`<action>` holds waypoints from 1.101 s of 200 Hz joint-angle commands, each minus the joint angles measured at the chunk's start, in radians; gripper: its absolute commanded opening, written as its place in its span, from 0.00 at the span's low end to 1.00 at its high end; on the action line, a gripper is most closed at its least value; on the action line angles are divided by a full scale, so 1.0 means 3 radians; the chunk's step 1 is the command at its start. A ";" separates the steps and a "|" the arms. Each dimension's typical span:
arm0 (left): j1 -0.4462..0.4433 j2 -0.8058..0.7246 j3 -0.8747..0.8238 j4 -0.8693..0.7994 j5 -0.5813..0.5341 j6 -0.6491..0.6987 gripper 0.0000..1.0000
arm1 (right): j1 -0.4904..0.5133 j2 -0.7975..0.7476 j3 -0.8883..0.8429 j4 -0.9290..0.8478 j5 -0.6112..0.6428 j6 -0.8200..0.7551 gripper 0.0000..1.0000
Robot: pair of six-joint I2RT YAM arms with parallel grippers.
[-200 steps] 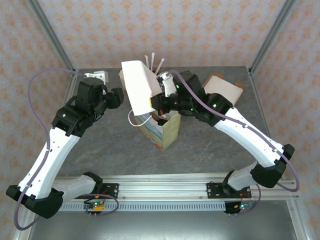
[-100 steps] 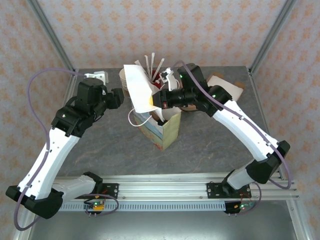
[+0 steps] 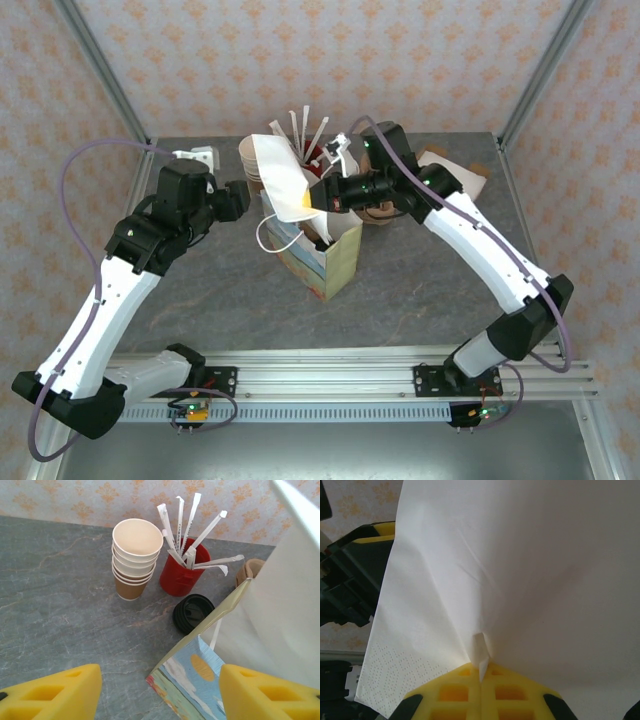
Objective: Pack the takeout coffee
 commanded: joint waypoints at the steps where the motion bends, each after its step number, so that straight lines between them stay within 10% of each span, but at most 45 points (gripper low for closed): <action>1: 0.0019 -0.0039 -0.0026 0.0047 0.0001 -0.0017 0.64 | -0.0045 0.0115 0.0016 -0.0002 -0.0192 -0.0130 0.03; 220: 0.0018 -0.0095 0.0029 0.0133 0.0402 -0.0078 0.64 | -0.0071 -0.0162 0.0160 -0.0560 0.0683 -0.0787 0.43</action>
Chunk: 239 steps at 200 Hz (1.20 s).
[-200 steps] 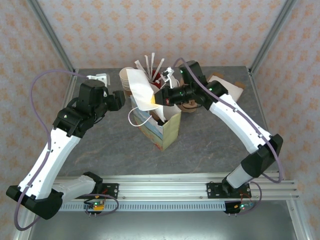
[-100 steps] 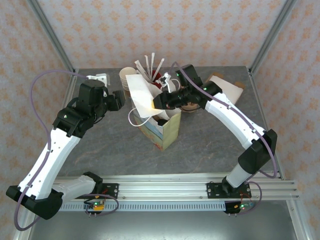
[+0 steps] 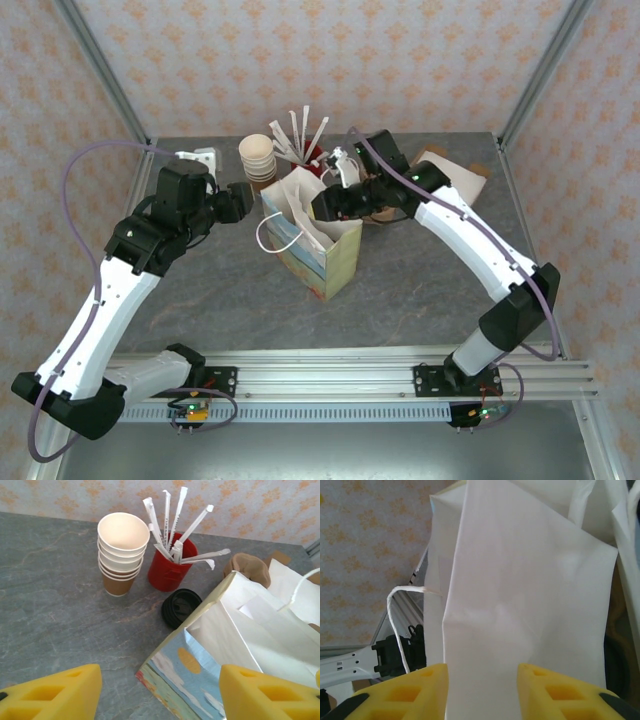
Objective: Pack the takeout coffee
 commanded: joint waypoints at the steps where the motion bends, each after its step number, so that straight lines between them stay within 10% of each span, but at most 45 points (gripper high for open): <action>1: 0.0018 -0.0074 0.0031 0.0127 0.0186 -0.0057 0.64 | -0.0004 -0.0298 0.0184 -0.0066 0.0260 -0.0157 0.43; 71: 0.0018 -0.0013 0.0072 0.0076 0.0145 0.0080 0.65 | 0.0294 -0.0674 -0.0041 -0.0028 0.1234 -0.0445 0.56; 126: 0.0021 -0.0534 -0.0571 0.0482 -0.1032 0.0218 0.74 | 0.0220 -0.1295 -0.0657 0.0442 0.3536 -0.0484 0.79; 166: 0.0024 -0.0903 -0.1255 0.0938 -0.1907 0.0258 0.99 | -0.0097 -0.1701 -0.1371 0.0840 0.4523 -0.0540 0.99; 239: 0.0088 -0.0964 -0.2427 0.1954 -0.2698 0.0375 1.00 | -0.0727 -0.1723 -0.2726 0.2049 0.4771 -0.0461 0.99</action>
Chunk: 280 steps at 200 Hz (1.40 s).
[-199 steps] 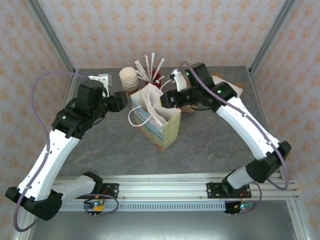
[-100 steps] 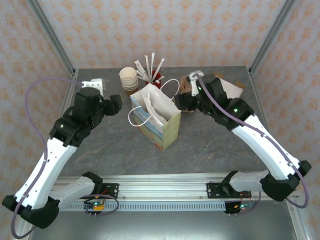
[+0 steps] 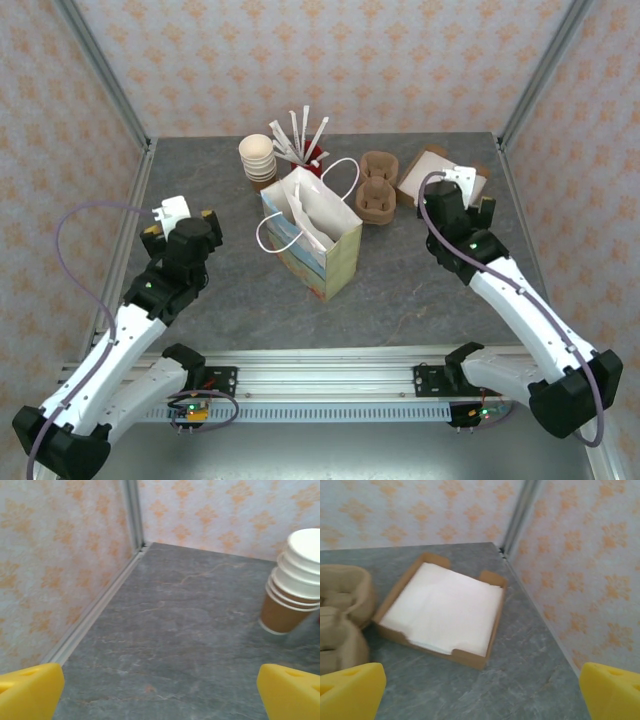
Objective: Pack the takeout coffee
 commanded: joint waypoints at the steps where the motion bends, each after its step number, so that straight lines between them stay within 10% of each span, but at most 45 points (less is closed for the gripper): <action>1: 0.0057 0.0010 -0.0368 0.0730 -0.0436 0.0156 1.00 | -0.0138 -0.0015 -0.0441 0.0767 0.0188 -0.0045 0.99; 57: 0.0382 0.0464 -0.1278 0.2321 0.0037 0.0731 1.00 | -0.0507 0.0237 -0.1648 0.2508 -0.0245 -0.0118 0.99; 182: 0.0693 0.2149 -0.1211 0.3973 0.1212 0.1235 1.00 | -0.1208 0.1544 -0.2042 0.4429 -0.1486 -0.0224 0.99; 280: 0.1066 0.2369 -0.1113 0.3927 0.1744 0.0973 1.00 | -0.1295 0.1525 -0.1881 0.4084 -0.1651 -0.0169 0.99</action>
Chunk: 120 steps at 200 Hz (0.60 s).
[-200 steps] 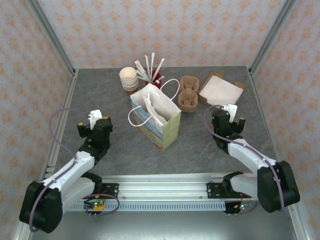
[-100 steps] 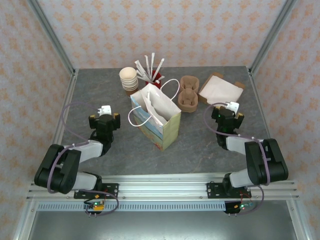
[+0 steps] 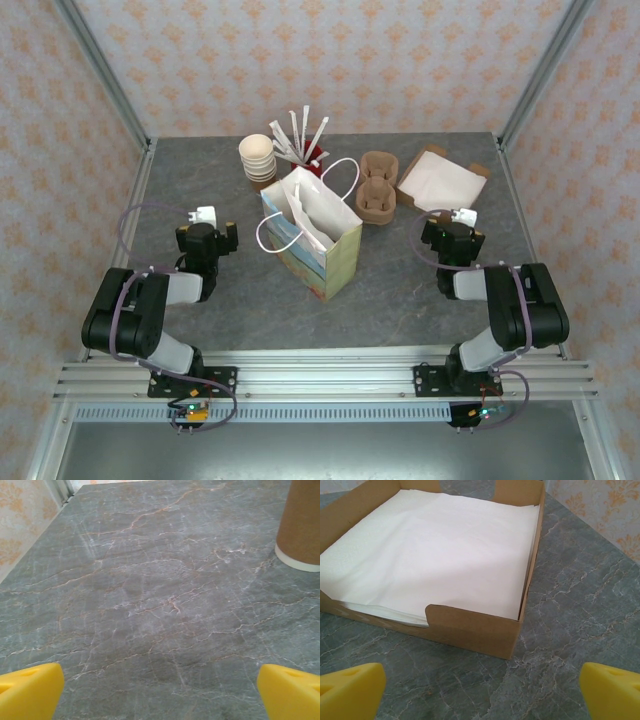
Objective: Pack the takeout coffee
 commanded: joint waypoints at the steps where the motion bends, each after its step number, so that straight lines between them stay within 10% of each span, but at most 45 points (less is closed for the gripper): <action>1: 0.0010 -0.0007 0.0079 0.0124 0.0059 -0.0042 1.00 | -0.0010 -0.0019 0.0070 0.0105 -0.0057 0.0047 0.99; 120: 0.0007 -0.0013 0.0086 0.0097 0.0064 -0.0043 1.00 | -0.0012 -0.0020 0.0062 0.0107 -0.0057 0.0045 0.99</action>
